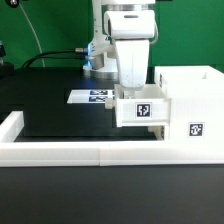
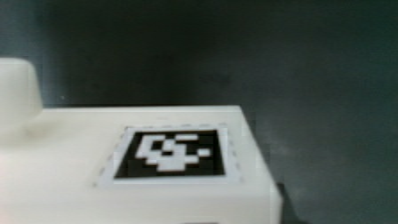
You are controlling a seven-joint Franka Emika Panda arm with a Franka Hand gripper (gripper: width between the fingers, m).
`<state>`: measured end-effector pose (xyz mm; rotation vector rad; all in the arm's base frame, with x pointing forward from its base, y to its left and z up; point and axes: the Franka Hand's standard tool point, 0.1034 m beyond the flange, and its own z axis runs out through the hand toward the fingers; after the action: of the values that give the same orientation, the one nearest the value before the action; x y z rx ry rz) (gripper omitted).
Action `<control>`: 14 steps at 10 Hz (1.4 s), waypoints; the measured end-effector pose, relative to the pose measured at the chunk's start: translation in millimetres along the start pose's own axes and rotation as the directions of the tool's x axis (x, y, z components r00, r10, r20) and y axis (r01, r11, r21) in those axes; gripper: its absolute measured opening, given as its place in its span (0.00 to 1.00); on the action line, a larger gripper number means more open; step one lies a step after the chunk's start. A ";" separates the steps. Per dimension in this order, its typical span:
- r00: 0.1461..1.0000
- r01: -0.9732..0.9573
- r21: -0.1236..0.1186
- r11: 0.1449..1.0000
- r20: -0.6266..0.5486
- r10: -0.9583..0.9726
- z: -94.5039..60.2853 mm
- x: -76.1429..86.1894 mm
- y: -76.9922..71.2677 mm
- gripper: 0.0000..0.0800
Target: Assemble drawer
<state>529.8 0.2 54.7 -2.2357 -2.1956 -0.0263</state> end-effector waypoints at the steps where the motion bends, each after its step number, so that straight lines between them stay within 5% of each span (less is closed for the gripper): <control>1: 1.000 0.000 0.000 1.000 0.000 0.000 0.0 0.0 0.0 0.05; 14: 1.000 -0.028 0.000 1.000 0.002 0.028 1.0 9.8 0.4 0.05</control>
Offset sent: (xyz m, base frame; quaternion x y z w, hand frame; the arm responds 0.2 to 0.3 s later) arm 0.0039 0.0036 -0.0057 0.0088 -0.0134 -0.0610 0.9980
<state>530.4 10.1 53.9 -2.2676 -2.1645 -0.0243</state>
